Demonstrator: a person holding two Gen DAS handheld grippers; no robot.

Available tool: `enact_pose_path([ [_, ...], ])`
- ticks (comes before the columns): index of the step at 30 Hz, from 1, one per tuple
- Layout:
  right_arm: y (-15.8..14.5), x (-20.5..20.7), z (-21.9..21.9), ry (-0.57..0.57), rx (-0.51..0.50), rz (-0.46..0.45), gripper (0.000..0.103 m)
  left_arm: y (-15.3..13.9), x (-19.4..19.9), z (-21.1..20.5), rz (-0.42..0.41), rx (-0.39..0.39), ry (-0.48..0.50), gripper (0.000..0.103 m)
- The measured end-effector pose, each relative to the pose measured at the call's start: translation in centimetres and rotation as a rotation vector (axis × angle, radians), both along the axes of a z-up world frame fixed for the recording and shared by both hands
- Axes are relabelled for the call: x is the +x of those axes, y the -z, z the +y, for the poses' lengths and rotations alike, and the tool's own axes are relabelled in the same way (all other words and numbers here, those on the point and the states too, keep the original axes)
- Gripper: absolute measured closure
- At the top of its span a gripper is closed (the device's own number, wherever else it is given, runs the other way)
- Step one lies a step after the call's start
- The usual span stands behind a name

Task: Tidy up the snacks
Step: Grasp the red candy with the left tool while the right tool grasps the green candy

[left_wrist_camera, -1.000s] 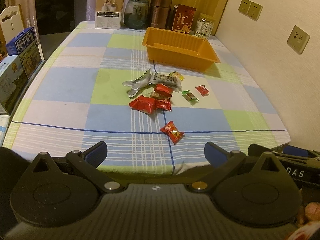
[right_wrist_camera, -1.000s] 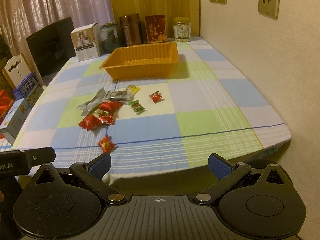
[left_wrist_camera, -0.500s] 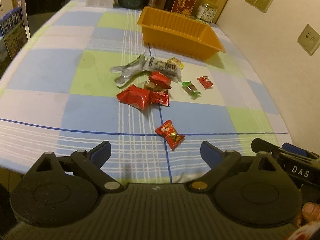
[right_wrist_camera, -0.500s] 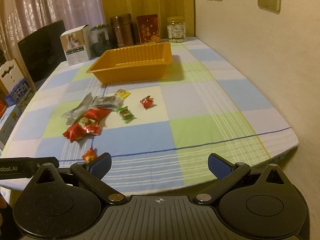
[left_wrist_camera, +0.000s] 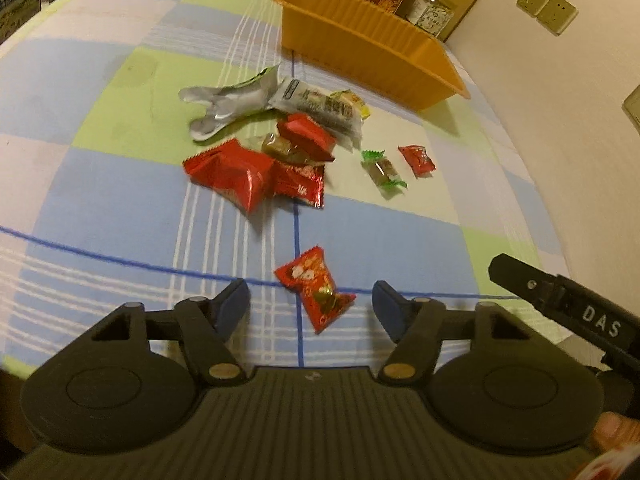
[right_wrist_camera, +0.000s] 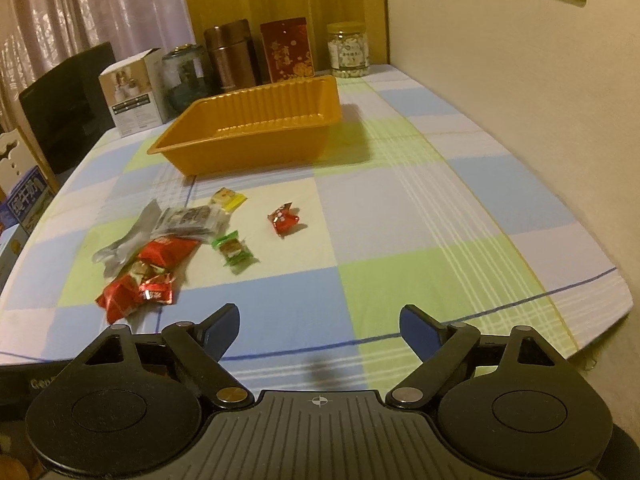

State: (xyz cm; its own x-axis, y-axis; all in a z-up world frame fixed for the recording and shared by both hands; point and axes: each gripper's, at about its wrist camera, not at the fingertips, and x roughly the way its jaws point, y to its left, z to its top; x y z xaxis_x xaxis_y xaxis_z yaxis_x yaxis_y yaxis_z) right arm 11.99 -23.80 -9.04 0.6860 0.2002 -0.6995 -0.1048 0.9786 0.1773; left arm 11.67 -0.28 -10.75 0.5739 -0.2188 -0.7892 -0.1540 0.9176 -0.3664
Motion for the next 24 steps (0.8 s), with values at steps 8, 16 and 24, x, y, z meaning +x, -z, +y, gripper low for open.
enact_pose_path([
  [8, 1.0, 0.9, 0.2, 0.000, 0.004, 0.015, 0.016, 0.2, 0.8, -1.4, -0.002, 0.045, 0.044, 0.069],
  [16, 1.0, 1.2, 0.4, -0.012, 0.006, 0.011, 0.016, 0.0, 0.6, -1.8, -0.030, 0.138, 0.085, 0.085],
  [24, 0.8, 2.9, 2.6, -0.109, 0.013, -0.024, 0.016, -3.0, 0.9, -0.4, -0.133, 0.206, 0.092, 0.085],
])
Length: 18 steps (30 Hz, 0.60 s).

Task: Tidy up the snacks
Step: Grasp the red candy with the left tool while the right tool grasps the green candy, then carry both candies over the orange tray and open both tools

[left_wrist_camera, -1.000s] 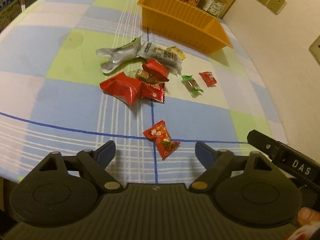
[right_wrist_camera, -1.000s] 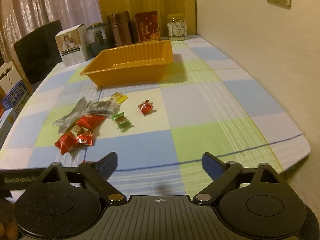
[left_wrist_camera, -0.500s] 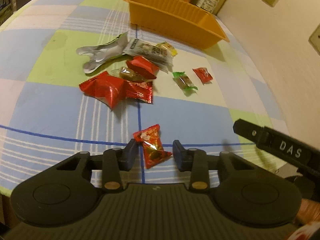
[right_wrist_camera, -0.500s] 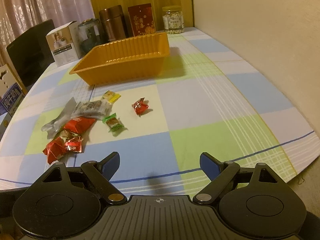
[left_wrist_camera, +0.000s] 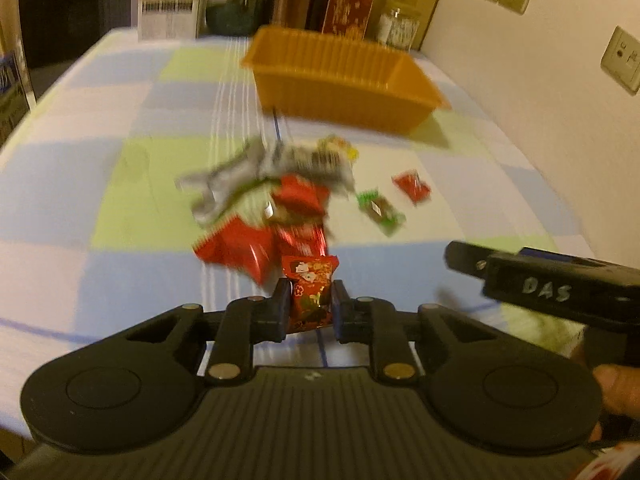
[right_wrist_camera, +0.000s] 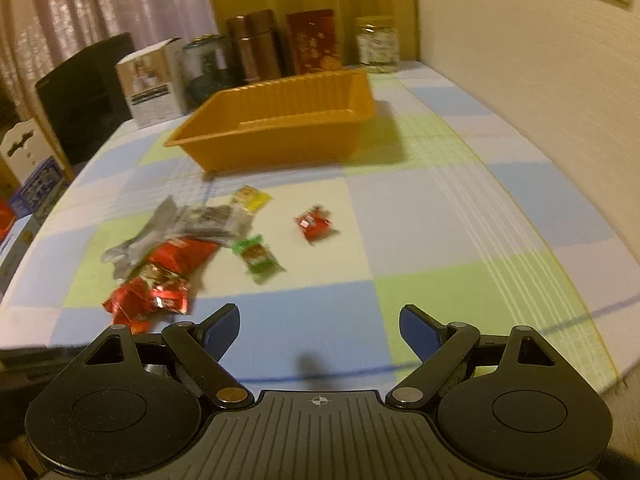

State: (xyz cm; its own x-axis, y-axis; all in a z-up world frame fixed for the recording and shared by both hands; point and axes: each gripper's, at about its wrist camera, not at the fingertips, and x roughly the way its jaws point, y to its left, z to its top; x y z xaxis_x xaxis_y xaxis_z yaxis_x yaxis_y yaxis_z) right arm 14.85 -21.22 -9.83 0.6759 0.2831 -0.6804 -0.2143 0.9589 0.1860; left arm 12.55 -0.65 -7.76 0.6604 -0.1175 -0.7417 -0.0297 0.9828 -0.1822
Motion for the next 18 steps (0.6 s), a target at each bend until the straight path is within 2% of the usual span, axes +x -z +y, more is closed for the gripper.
enact_pose_path([
  [6, 0.5, 3.1, 3.0, -0.135, -0.054, -0.046, 0.033, -1.6, 1.9, 1.6, -0.052, 0.011, 0.031, 0.085],
  [8, 1.1, 4.3, 4.2, -0.173, -0.094, -0.056, 0.043, -1.6, 2.8, 2.1, -0.053, 0.012, 0.043, 0.085],
  [13, 2.9, 6.7, 6.1, -0.246, -0.176, -0.039, 0.058, -0.7, 4.4, 3.1, -0.039, 0.001, 0.052, 0.085],
  [18, 3.9, 7.6, 6.8, -0.281, -0.197, -0.023, 0.064, -0.2, 5.2, 3.6, -0.033, -0.015, 0.053, 0.085],
])
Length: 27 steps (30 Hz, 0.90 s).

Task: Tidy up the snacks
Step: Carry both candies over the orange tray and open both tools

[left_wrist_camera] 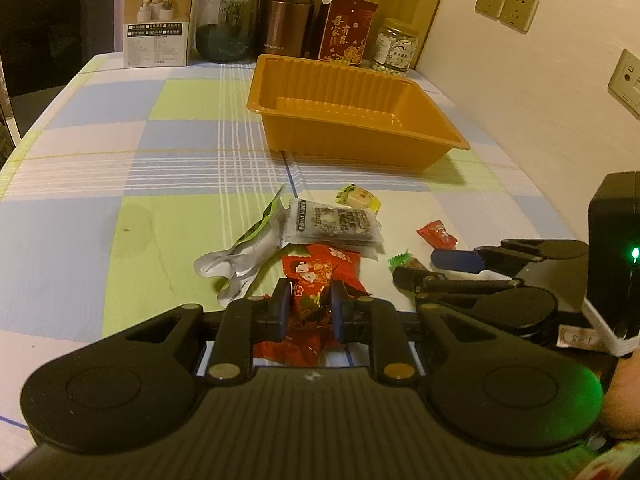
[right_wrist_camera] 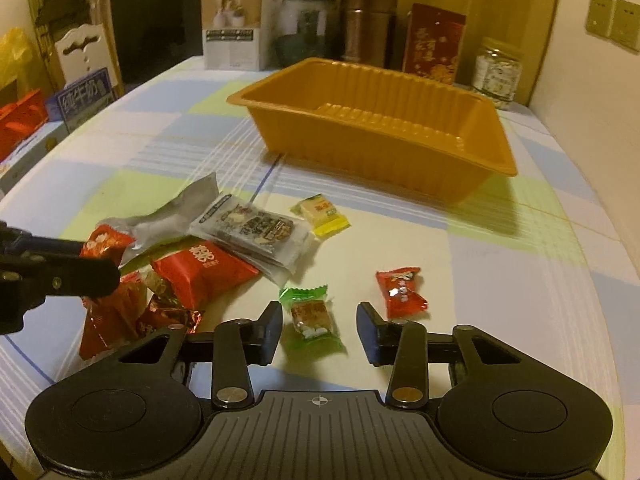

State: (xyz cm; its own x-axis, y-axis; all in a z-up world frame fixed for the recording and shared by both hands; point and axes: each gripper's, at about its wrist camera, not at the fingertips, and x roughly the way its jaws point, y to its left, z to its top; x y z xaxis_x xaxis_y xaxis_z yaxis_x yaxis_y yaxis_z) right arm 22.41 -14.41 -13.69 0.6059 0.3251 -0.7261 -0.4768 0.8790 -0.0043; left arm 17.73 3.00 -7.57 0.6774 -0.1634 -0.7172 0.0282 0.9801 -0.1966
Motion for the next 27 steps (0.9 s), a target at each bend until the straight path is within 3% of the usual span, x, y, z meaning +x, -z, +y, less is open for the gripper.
enact_pose_path([
  [4, 0.1, 0.2, 0.1, 0.002, -0.010, 0.004, 0.083, 0.0, 0.4, 0.0, 0.000, 0.001, 0.011, 0.085],
  [14, -2.8, 0.3, -0.2, 0.069, 0.037, -0.057, 0.083, -1.0, 3.0, -0.3, -0.022, 0.003, 0.055, 0.085],
  [27, -8.5, 6.2, -1.6, 0.247, 0.174, -0.204, 0.083, -4.1, 11.2, 0.0, -0.145, 0.025, 0.081, 0.085],
])
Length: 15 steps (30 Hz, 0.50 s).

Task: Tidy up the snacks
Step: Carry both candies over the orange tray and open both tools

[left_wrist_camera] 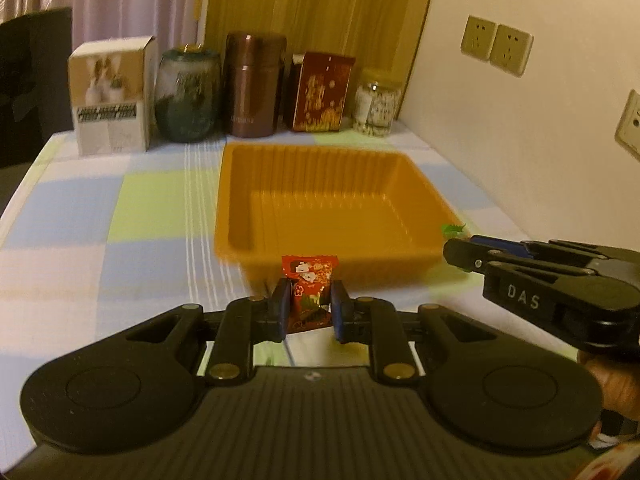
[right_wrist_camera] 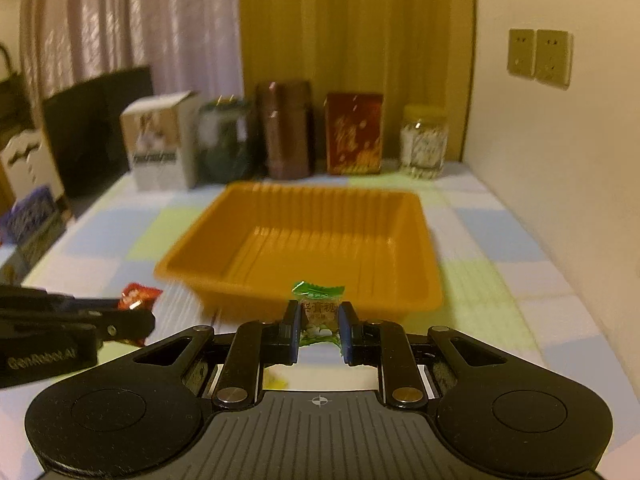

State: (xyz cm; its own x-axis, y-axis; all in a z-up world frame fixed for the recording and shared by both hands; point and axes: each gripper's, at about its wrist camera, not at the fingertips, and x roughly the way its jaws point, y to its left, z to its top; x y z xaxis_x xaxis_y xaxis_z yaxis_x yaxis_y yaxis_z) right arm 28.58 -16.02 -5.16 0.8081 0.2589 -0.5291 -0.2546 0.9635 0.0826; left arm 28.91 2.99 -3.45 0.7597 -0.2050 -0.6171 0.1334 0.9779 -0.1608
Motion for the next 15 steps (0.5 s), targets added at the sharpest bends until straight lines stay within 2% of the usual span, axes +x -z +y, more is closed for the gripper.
enact_pose_path([
  [6, -0.9, 3.2, 0.1, 0.047, 0.030, -0.027, 0.083, -0.9, 3.5, 0.0, -0.073, 0.038, 0.016, 0.085],
  [15, 0.8, 7.5, 1.3, 0.077, 0.054, 0.038, 0.083, 0.1, 8.1, 0.6, -0.056, 0.015, 0.019, 0.085],
])
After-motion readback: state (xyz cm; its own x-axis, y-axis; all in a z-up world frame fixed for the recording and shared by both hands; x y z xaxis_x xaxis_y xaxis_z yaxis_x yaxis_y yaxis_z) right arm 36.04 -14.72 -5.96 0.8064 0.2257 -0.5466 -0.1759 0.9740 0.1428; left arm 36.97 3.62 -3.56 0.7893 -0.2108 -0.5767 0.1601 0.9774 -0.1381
